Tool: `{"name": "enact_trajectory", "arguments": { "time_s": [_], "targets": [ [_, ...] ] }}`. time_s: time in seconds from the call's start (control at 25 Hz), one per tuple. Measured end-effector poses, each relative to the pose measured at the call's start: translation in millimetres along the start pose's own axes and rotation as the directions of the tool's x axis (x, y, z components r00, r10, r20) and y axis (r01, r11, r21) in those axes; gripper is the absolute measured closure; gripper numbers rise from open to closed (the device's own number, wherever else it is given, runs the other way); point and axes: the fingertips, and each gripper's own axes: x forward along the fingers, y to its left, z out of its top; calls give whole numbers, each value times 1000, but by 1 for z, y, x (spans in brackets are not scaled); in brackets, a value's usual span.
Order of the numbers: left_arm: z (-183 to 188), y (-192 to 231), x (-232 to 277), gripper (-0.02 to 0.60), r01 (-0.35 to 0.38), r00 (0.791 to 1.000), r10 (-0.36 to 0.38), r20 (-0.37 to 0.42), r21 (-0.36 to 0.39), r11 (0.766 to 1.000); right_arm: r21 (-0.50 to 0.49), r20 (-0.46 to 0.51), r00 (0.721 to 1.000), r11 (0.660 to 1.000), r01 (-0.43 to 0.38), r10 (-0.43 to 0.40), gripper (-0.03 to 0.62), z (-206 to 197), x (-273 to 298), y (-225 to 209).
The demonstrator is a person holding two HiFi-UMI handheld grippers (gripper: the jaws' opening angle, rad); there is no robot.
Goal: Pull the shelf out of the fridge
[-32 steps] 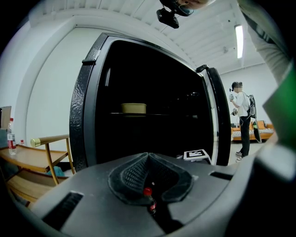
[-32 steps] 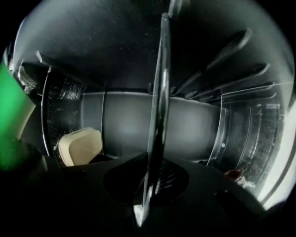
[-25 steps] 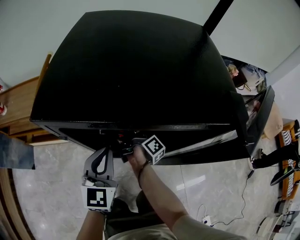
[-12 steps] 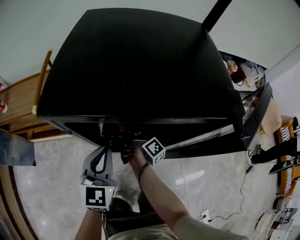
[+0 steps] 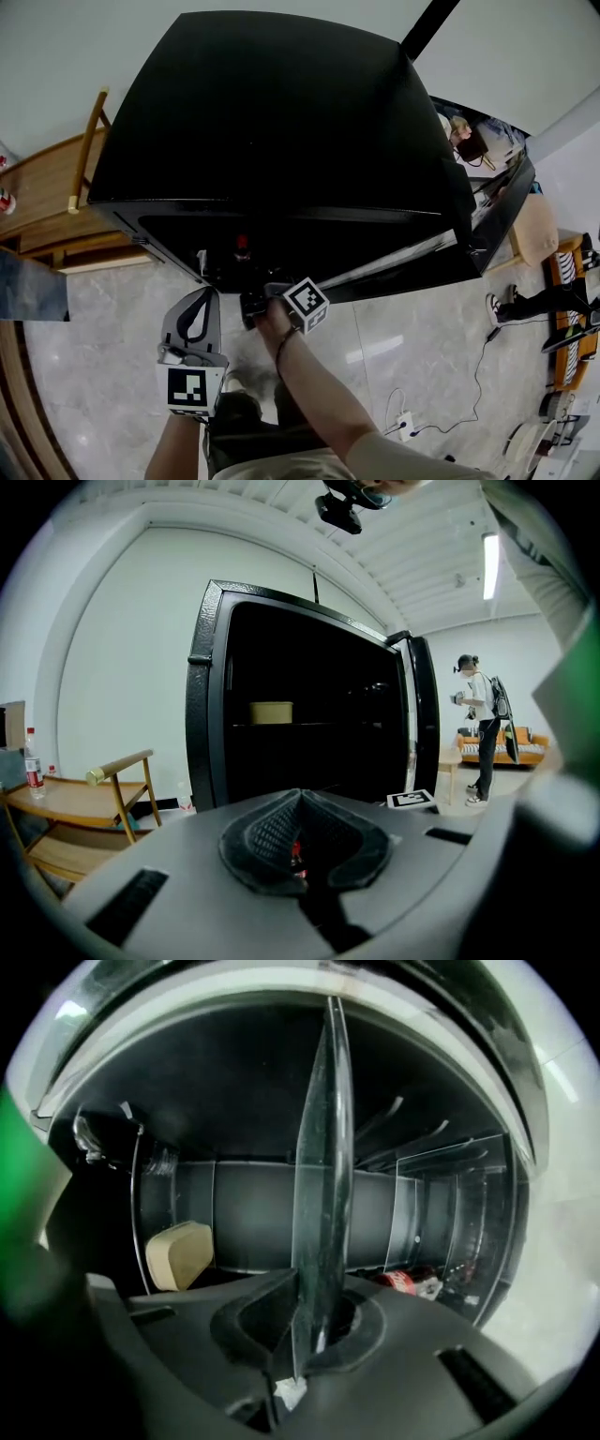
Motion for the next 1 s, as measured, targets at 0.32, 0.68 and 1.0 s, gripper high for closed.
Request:
{"name": "enact_trajectory", "arguments": {
  "time_s": [0.32, 0.68, 1.0],
  "targets": [
    [1, -15, -24, 577, 9, 1000, -9, -12, -2, 1000, -1, -15, 1000, 1000, 11, -11, 586, -8, -29, -4],
    [0, -32, -49, 575, 15, 1000, -15, -24, 8, 1000, 6, -26, 999, 1000, 23, -22, 586, -19, -66, -9],
    [1, -45, -72, 577, 17, 1000, -16, -24, 18, 1000, 5, -36, 999, 1000, 11, -11, 586, -26, -96, -11]
  ]
}}
